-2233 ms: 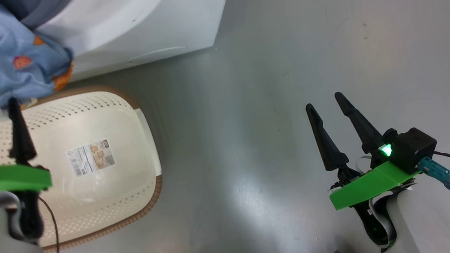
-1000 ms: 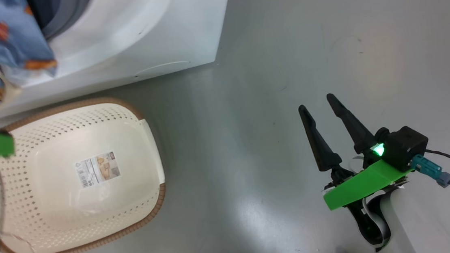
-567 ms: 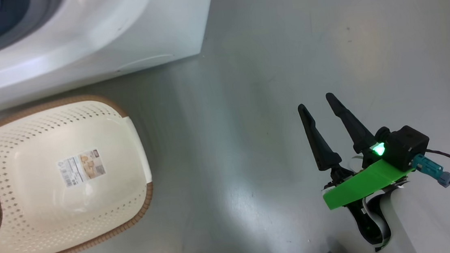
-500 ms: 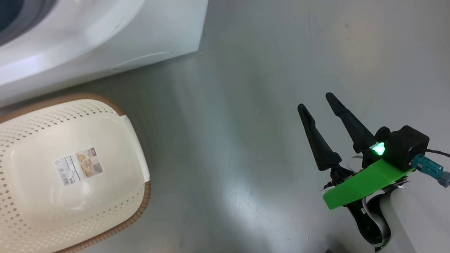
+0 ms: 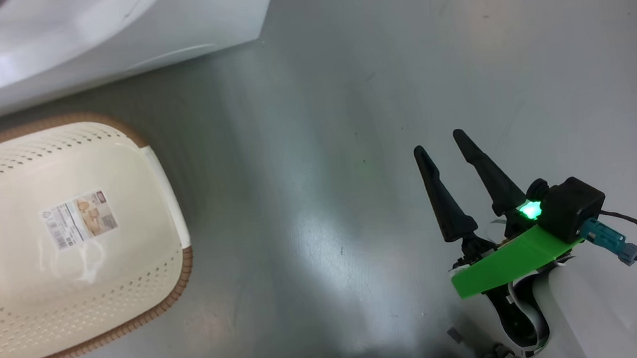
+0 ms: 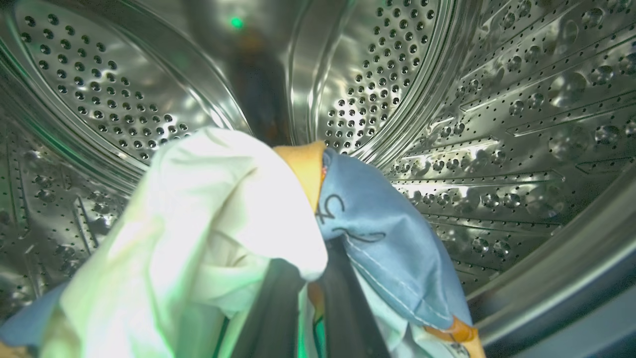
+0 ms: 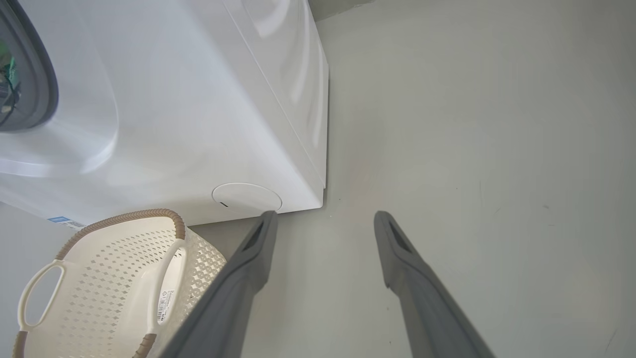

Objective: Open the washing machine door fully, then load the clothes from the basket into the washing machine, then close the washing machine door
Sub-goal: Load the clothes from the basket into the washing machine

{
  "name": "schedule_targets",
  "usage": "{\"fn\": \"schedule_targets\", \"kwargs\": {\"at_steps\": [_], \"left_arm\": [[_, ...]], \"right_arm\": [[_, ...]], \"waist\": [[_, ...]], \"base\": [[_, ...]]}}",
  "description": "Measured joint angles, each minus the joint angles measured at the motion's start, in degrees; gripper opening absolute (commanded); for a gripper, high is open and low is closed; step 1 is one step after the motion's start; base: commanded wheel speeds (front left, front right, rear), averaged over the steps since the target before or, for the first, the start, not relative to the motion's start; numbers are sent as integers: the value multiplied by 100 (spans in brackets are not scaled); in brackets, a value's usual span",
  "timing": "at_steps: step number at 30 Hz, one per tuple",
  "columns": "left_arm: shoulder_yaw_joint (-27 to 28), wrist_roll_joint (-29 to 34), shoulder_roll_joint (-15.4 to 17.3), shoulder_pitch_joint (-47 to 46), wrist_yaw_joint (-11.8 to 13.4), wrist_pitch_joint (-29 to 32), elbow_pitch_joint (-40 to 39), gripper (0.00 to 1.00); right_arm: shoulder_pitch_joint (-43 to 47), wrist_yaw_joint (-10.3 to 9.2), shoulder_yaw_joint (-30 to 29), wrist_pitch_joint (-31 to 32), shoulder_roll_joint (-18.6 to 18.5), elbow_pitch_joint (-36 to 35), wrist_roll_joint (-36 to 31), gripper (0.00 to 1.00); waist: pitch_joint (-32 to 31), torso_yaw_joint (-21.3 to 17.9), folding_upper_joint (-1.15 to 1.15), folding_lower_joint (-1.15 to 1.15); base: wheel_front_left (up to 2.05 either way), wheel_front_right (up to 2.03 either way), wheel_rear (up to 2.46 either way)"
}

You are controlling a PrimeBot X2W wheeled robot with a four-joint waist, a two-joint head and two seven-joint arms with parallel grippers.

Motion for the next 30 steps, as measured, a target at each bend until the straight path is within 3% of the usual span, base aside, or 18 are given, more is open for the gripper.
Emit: {"fn": "schedule_targets", "kwargs": {"at_steps": [6, 16, 25, 26, 27, 28, 30], "left_arm": [[-113, -20, 296, -475, 0, -76, -242, 0], [471, 321, 512, -687, 0, -93, -1412, 0], [225, 45, 517, -586, 0, -94, -634, 0], [159, -5, 530, -589, 0, -94, -497, 5], [94, -36, 530, -589, 0, -93, -356, 34], [40, -63, 525, -599, 0, -80, -189, 100], [-73, -197, 504, -647, 0, 16, 126, 100]], "right_arm": [[-3, 0, 115, 0, 3, -65, 87, 100], [-3, 0, 245, 0, 5, -109, 93, 100], [-3, 0, 293, 0, 8, -112, 136, 100], [-3, 0, 298, 0, 9, -104, 137, 100], [-3, 0, 298, 0, 9, -98, 142, 100], [-3, 0, 297, 0, 9, -91, 142, 100], [-2, 0, 287, 0, 8, -73, 142, 100]], "waist": [[212, -105, 0, 0], [463, -337, 0, 0], [475, -412, 0, 0], [459, -411, 0, 0], [442, -410, 0, 0], [426, -407, 0, 0], [395, -394, 0, 0]], "base": [[0, 0, 0], [0, 0, 0], [0, 0, 0], [0, 0, 0], [0, 0, 0], [0, 0, 0], [0, 0, 0]]}}
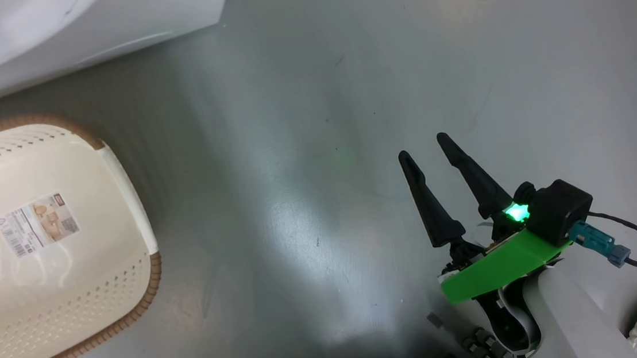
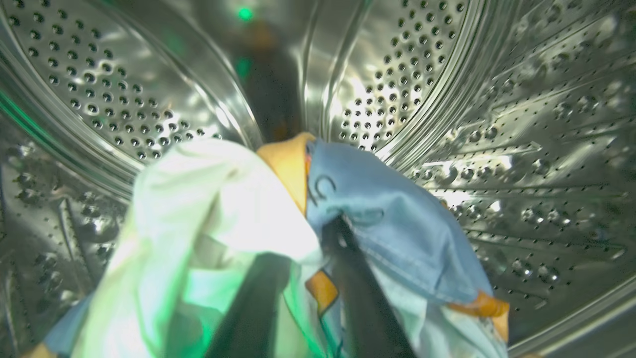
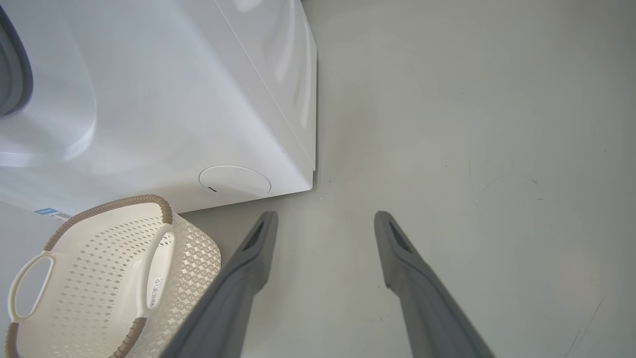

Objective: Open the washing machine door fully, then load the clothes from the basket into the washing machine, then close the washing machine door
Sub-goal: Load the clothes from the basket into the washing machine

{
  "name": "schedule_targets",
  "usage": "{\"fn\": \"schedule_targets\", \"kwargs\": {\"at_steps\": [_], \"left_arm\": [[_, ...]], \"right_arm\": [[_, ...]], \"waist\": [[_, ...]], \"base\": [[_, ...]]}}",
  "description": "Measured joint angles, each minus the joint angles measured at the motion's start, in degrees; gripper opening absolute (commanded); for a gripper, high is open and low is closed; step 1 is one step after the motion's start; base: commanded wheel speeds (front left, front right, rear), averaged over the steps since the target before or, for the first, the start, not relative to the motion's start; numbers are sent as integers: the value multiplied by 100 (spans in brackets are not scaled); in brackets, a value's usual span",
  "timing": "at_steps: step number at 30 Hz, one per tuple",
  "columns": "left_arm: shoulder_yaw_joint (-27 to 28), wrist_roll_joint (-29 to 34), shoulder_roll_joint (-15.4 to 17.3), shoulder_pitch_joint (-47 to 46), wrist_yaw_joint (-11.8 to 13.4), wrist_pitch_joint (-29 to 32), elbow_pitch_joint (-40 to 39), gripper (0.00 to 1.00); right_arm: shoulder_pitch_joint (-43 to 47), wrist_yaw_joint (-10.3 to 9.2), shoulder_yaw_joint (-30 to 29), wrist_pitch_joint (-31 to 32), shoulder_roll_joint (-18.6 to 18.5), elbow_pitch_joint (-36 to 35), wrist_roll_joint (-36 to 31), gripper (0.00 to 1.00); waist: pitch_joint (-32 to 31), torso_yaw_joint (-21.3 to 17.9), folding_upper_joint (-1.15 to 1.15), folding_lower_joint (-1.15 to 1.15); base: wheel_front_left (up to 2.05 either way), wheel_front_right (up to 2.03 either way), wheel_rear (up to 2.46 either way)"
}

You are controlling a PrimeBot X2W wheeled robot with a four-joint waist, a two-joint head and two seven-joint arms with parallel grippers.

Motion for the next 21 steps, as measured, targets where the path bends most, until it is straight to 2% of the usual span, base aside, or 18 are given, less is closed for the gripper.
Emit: {"fn": "schedule_targets", "kwargs": {"at_steps": [12, 21], "left_arm": [[-556, -259, -211, -103, 0, 33, 816, 100], [-673, -557, -517, 314, 0, -90, 911, 100]], "right_arm": [[-3, 0, -82, 0, 0, 114, 0, 100], [-6, 0, -263, 0, -1, 301, -2, 100]], "waist": [[-326, 143, 0, 0], [-711, 321, 0, 0]], "base": [[0, 0, 0], [0, 0, 0]]}}
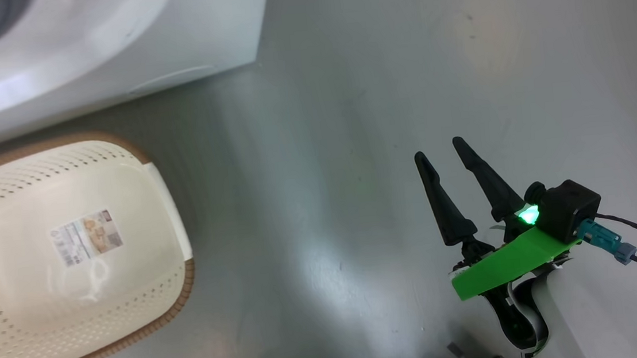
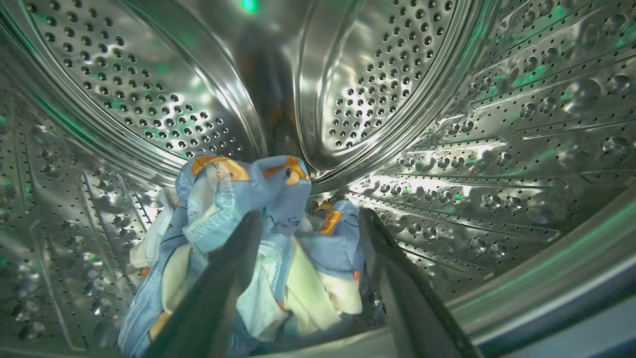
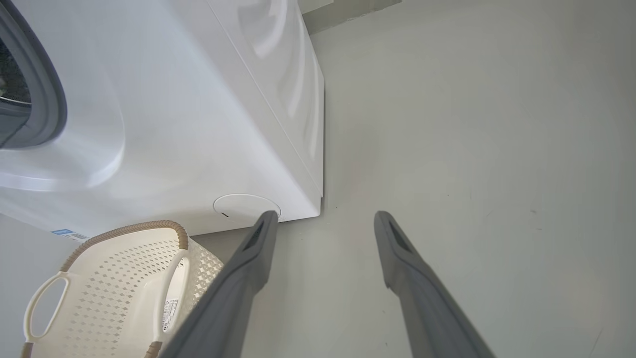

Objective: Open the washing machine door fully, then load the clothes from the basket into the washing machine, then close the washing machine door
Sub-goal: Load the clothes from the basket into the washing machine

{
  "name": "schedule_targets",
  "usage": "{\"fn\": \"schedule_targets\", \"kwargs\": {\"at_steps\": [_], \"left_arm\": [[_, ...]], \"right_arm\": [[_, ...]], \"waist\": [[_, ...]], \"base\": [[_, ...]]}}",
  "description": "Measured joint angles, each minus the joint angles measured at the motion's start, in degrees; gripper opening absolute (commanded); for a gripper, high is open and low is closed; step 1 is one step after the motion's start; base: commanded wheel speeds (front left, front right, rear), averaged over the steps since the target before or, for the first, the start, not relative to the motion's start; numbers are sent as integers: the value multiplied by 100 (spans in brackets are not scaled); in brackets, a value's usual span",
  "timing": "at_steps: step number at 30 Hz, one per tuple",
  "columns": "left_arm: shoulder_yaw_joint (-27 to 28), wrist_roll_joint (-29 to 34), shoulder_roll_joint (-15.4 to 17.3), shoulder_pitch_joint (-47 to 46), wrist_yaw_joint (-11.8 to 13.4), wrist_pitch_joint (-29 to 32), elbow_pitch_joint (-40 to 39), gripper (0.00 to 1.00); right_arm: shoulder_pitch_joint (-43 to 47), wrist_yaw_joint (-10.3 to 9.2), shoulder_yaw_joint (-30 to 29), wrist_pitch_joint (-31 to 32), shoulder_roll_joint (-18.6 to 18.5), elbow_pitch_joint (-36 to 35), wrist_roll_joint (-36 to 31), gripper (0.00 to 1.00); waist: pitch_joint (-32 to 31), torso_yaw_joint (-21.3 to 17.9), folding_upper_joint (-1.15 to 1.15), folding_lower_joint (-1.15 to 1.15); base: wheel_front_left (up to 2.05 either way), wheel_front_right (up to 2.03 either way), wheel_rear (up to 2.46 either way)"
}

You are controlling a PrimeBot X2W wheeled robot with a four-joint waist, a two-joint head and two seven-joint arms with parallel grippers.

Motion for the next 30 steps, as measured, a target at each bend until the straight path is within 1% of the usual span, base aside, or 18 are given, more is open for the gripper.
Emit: {"fn": "schedule_targets", "kwargs": {"at_steps": [3, 7, 19, 23, 30], "left_arm": [[25, -10, -34, 197, 0, -2, -36, 100], [185, -12, -99, 485, 0, -2, -278, 100], [723, 212, -375, 1822, 0, -2, -1111, 100], [1083, 326, -579, 2438, 0, -2, -1499, 100], [1836, 817, -900, 3589, 0, -2, -2224, 100]], "right_arm": [[-1, 0, -69, 0, 0, 44, -12, 100], [0, 0, -164, 0, -2, 96, -58, 100], [14, 0, -271, 0, -3, 264, -107, 100], [96, 0, -324, 0, -4, 364, -111, 100], [387, 0, -381, 0, -2, 519, -216, 100]], "waist": [[-134, 72, 0, 0], [-297, 174, 0, 0], [-882, 363, 0, 0], [-1147, 412, 0, 0], [-1691, 496, 0, 0]], "base": [[0, 0, 0], [0, 0, 0], [0, 0, 0], [0, 0, 0], [0, 0, 0]]}}
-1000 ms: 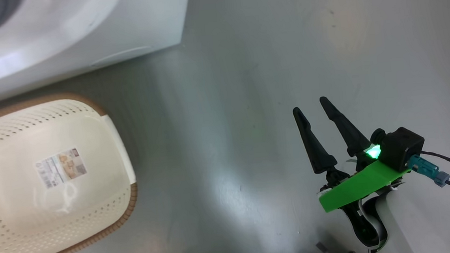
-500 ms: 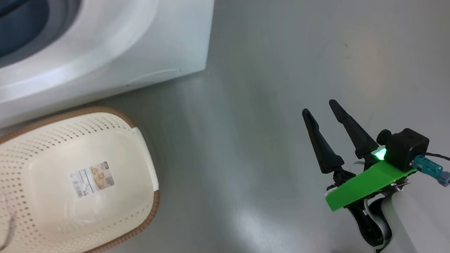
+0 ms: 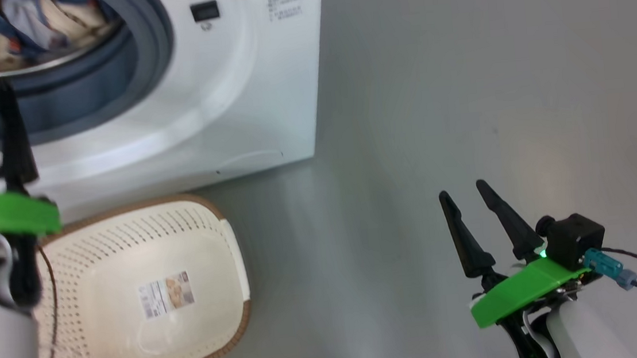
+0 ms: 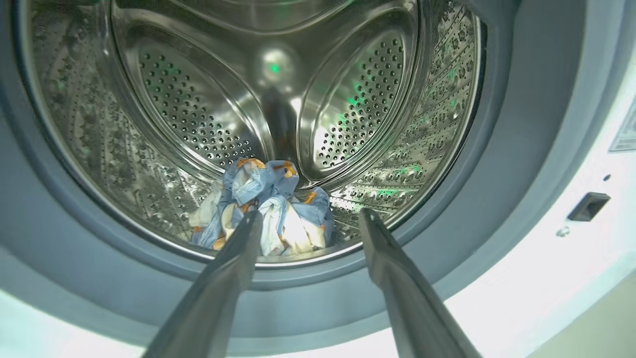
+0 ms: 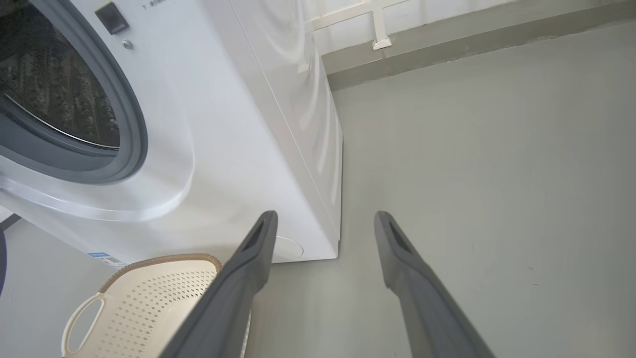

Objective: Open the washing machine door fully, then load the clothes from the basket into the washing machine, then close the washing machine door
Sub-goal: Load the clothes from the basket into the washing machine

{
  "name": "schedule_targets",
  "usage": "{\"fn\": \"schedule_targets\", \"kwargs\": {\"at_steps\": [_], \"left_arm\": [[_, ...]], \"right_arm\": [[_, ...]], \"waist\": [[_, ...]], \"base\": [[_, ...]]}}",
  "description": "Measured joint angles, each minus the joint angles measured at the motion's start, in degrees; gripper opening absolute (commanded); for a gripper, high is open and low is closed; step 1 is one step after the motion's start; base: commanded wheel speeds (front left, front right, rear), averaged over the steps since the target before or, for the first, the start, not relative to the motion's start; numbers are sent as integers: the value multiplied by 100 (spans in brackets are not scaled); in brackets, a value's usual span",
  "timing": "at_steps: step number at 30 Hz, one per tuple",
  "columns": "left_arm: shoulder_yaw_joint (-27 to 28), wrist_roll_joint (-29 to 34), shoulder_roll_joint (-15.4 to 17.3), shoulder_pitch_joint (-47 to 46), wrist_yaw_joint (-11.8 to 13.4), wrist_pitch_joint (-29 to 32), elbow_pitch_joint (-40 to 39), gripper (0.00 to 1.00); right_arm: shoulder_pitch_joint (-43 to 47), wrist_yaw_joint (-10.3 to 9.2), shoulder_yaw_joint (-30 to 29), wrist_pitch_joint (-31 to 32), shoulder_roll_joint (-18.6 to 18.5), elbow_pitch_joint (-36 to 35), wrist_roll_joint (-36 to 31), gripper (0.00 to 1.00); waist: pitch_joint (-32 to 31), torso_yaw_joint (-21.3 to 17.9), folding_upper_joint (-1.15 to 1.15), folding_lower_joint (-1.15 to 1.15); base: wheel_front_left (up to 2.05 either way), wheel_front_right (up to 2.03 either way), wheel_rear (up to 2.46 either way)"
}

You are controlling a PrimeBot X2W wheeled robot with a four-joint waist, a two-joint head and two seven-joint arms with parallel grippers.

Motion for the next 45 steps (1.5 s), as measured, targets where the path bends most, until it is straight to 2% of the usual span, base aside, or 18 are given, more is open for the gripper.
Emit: {"fn": "schedule_targets", "kwargs": {"at_steps": [10, 15, 19, 31, 45], "left_arm": [[759, 889, -519, 1657, 3, 0, -1161, 100], [1110, 1374, -915, 2725, 7, 0, -1830, 100], [1319, 1530, -1187, 3379, 8, 0, -2111, 100], [1374, 1891, -1421, 4608, 18, 0, -2650, 100], [1238, 1974, -1440, 5267, 279, 0, -3065, 100]], "right_arm": [[377, 0, -119, 0, 1, 83, -196, 100], [530, 0, -114, 1, 3, 105, -207, 100], [657, 0, -121, 1, 3, 107, -247, 100], [954, 0, -183, 1, 10, 110, -292, 100], [1067, 0, -292, 1, 18, -21, -361, 100]], "waist": [[-793, 119, 0, 0], [-1205, 193, 0, 0], [-1463, 236, 0, 0], [-2080, 326, 0, 0], [-2410, 481, 0, 0]], "base": [[0, 0, 0], [0, 0, 0], [0, 0, 0], [0, 0, 0], [0, 0, 0]]}}
